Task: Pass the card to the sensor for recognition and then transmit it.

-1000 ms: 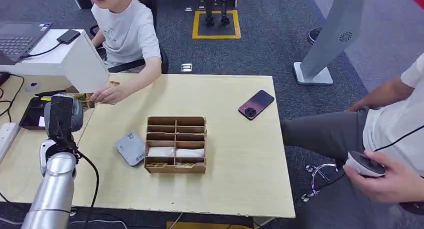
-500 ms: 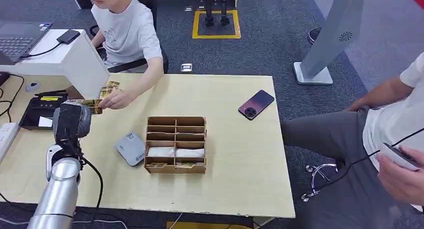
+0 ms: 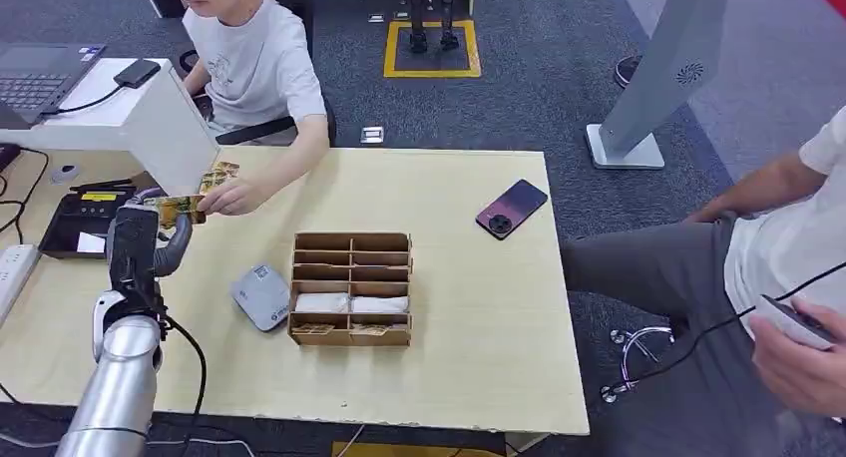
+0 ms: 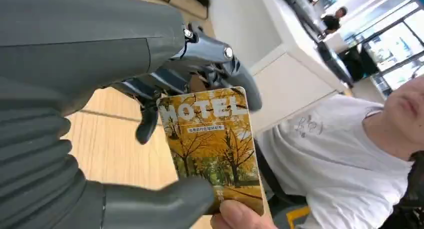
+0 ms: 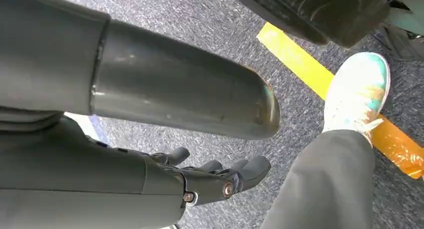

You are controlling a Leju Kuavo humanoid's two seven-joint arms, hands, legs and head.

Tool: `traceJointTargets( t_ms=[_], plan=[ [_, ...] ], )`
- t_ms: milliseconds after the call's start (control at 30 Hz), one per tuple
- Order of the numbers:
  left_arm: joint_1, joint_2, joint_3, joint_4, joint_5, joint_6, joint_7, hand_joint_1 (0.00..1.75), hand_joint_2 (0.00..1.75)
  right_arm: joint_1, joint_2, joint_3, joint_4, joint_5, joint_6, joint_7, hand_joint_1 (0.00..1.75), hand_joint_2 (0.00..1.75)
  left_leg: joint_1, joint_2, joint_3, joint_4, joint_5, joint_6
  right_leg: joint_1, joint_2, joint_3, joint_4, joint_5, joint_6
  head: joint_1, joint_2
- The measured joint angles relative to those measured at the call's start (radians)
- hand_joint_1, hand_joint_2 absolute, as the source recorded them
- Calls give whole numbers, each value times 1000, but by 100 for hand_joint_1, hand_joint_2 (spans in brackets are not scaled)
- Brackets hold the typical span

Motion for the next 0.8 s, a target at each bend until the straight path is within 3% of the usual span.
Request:
traceJointTargets(
  t_ms=[267, 367, 700, 800],
  plan=[
    [71, 10, 0, -91, 36, -106, -60, 0, 175, 5, 0, 0, 0, -14, -4, 0, 0, 0, 0, 0, 0, 0, 0, 0, 0, 0, 0, 0, 0, 0, 0, 0],
    [111, 3, -20, -145, -59, -89, -85, 0, 175, 5, 0, 0, 0, -25, -15, -15, 0, 0, 0, 0, 0, 0, 0, 0, 0, 0, 0, 0, 0, 0, 0, 0],
    [133, -10, -31, -178, -64, -50, -82, 0, 175, 6, 0, 0, 2, -26, -14, -13, 0, 0, 0, 0, 0, 0, 0, 0, 0, 0, 0, 0, 0, 0, 0, 0],
    [145, -9, -32, -183, -137, -13, -129, 0, 175, 6, -2, 0, 2, -26, -11, -17, 0, 0, 0, 0, 0, 0, 0, 0, 0, 0, 0, 0, 0, 0, 0, 0]
  ],
)
